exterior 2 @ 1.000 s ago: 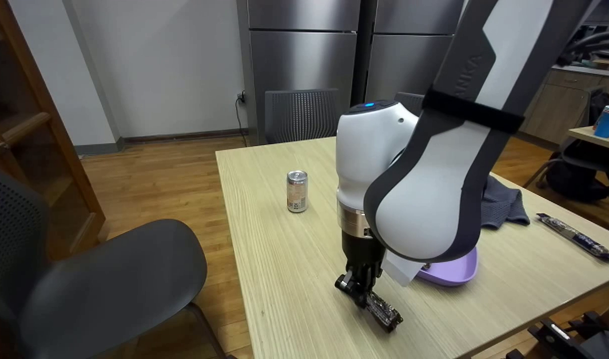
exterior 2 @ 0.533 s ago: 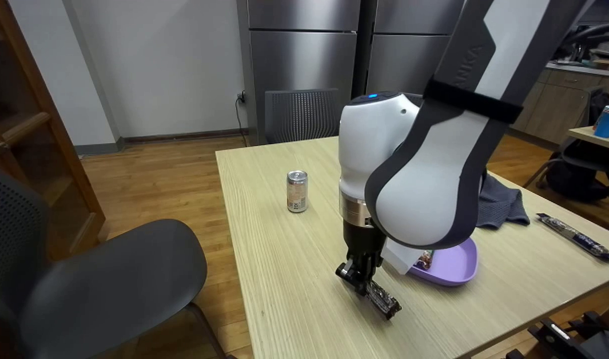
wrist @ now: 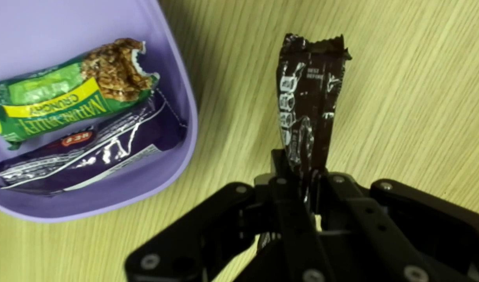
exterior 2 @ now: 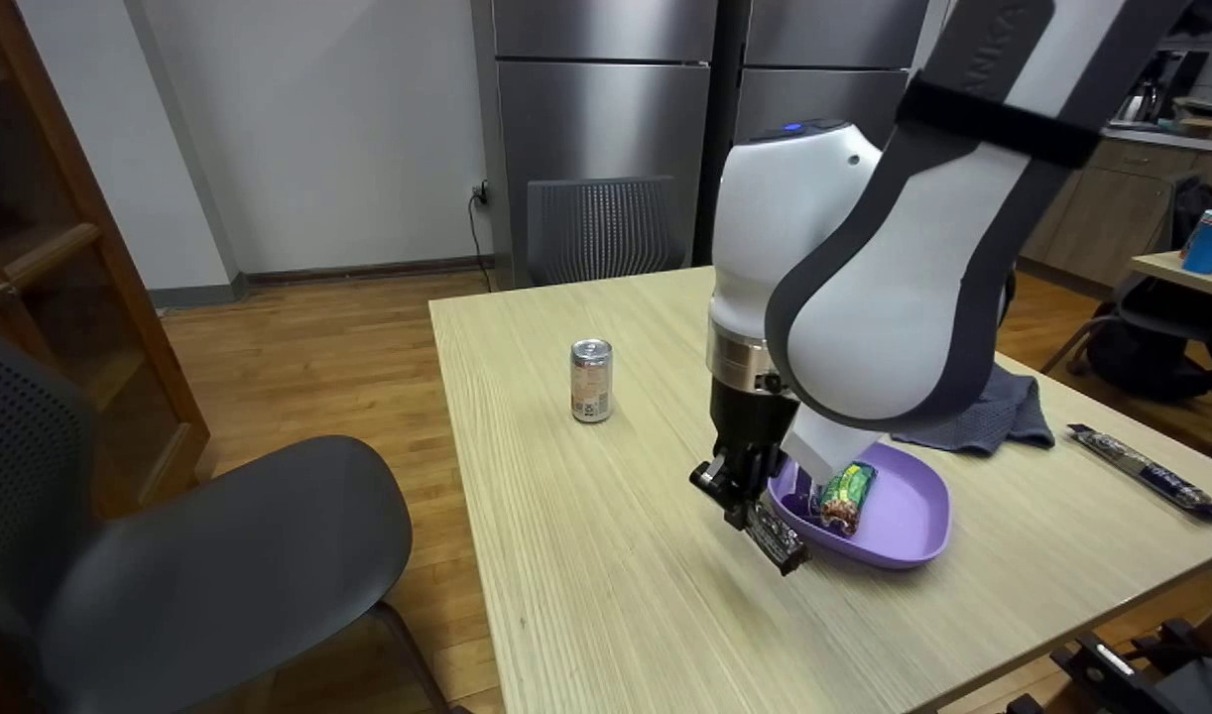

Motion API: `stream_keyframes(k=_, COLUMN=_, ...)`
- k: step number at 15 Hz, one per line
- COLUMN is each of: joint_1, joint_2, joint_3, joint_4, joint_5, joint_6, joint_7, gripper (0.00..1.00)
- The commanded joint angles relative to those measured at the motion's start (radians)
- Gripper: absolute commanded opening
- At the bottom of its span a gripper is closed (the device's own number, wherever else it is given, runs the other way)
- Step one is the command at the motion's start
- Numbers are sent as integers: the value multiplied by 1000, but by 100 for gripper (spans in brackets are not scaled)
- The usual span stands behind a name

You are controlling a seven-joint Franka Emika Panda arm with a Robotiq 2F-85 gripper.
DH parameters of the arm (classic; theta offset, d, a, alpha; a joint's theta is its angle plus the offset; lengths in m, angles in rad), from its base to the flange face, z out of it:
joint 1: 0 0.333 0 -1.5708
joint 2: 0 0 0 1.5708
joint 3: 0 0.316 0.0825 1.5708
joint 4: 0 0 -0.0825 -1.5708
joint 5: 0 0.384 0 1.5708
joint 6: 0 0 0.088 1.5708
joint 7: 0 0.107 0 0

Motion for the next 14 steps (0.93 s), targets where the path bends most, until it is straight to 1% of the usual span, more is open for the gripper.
stream_keyframes(k=1, joint_1=30, joint_2=-96, joint_3=-48, joint_4=-92, joint_5=-12, joint_6=36, joint_7=61, gripper=4)
stream_keyframes(k=2, joint_1=42, joint_2=-107, joint_3=-67, joint_4=-105, joint_5=-15, joint_6=41, joint_7=76, gripper=4)
stream_keyframes(k=9, joint_1=67, joint_2=-177, joint_3=-162, joint_4=-203, joint_5=-11, joint_6=66, joint_7=155, gripper=4)
stream_keyframes(k=14, joint_1=47, joint_2=-190, joint_3=-204, joint_4=-260, joint_5=2, joint_6=97, joint_7=174, gripper=4)
